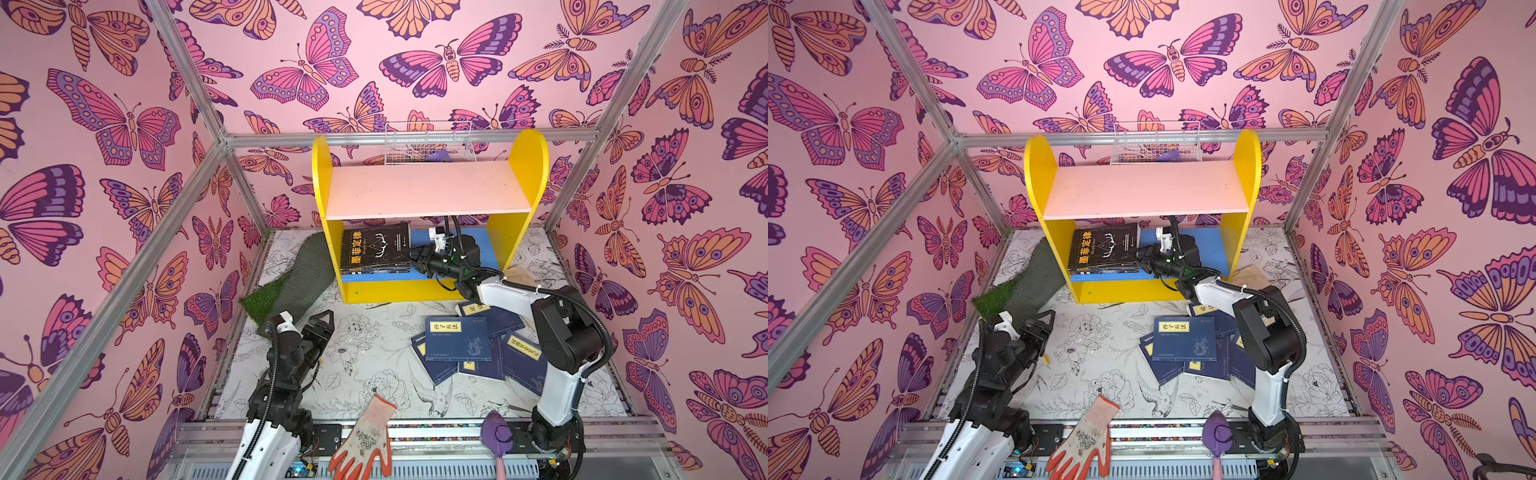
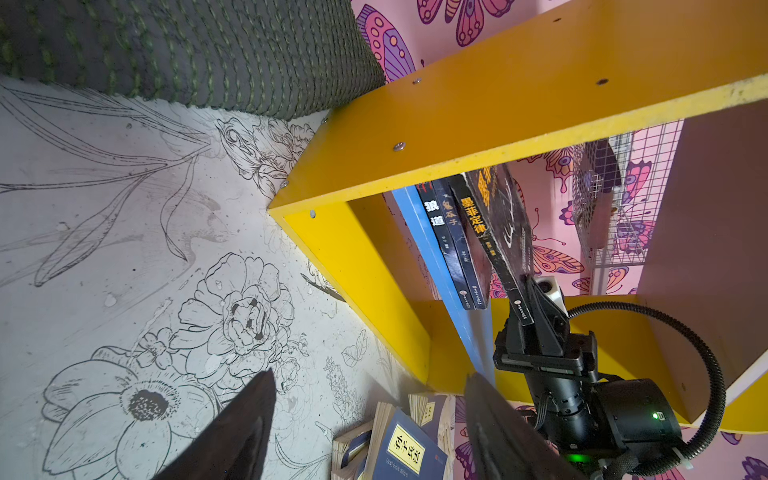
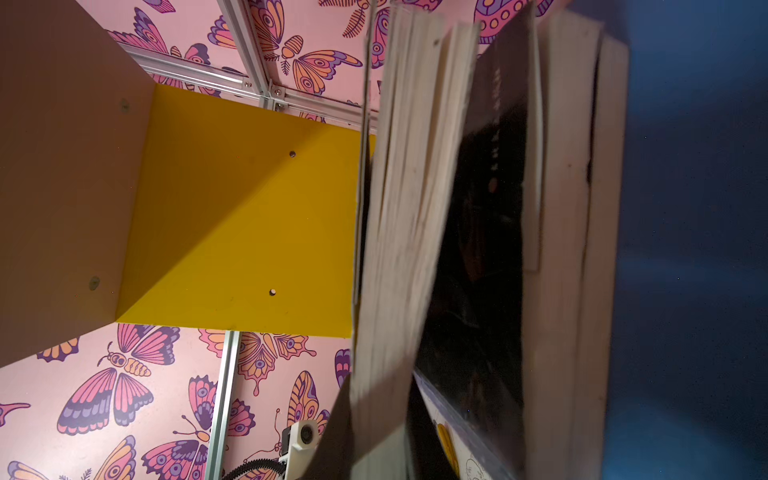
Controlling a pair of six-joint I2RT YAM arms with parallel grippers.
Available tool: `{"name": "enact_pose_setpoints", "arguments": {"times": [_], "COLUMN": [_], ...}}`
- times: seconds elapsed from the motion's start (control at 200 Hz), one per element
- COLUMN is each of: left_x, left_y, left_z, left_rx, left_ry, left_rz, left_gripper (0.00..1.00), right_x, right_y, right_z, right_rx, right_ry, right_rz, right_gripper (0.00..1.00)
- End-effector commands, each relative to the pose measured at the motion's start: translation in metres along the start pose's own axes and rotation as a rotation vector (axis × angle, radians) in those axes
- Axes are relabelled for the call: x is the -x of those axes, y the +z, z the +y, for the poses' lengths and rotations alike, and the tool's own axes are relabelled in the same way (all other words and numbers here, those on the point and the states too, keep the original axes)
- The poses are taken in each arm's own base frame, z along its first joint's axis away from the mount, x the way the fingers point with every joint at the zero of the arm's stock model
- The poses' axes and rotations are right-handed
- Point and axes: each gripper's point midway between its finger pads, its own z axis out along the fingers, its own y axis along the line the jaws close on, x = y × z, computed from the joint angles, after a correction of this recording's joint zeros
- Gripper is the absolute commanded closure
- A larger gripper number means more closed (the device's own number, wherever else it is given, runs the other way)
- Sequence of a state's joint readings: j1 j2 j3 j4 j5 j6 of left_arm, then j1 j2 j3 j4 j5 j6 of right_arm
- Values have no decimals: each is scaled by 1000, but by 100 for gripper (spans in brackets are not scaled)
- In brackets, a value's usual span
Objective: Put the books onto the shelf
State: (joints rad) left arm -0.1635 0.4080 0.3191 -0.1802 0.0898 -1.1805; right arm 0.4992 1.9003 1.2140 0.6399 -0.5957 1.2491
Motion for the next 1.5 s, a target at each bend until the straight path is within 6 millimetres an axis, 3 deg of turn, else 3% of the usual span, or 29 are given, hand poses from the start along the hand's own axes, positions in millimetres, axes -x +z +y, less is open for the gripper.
{"name": "enact_pose_setpoints", "arguments": {"times": [0.0, 0.145, 0.346, 0.536, 0.882, 1.127, 1.327, 1.498], "left_x": [-4, -4, -5, -6, -6, -8, -8, -9], "left_y": [2, 3, 3, 4, 3, 4, 4, 6], "left_z": [3, 4, 4, 4, 2, 3, 3, 3], "left_rx": [-2, 0, -5, -8, -16, -17, -16, -16], "left_ry": [-5, -7, -11, -17, -15, -15, -13, -16], "left_rz": [16, 17, 19, 22, 24, 35, 37, 41], "left_gripper": [26, 26, 26, 26, 26, 26, 26, 27], "right_x": [7, 2, -3, 0, 6, -16, -29, -40], "right_y": [9, 13, 9, -2, -12, -22, -34, -31], "right_z": [32, 24, 17, 18, 19, 8, -3, -17], "right_rx": [88, 53, -79, -215, -378, -441, -464, -520], "right_ry": [-60, -61, -144, -256, -445, -670, -780, -874], "right_rz": [-21, -5, -3, -2, 15, 152, 231, 321], "right_gripper": [100, 99, 65, 45, 34, 25, 25, 26]}}
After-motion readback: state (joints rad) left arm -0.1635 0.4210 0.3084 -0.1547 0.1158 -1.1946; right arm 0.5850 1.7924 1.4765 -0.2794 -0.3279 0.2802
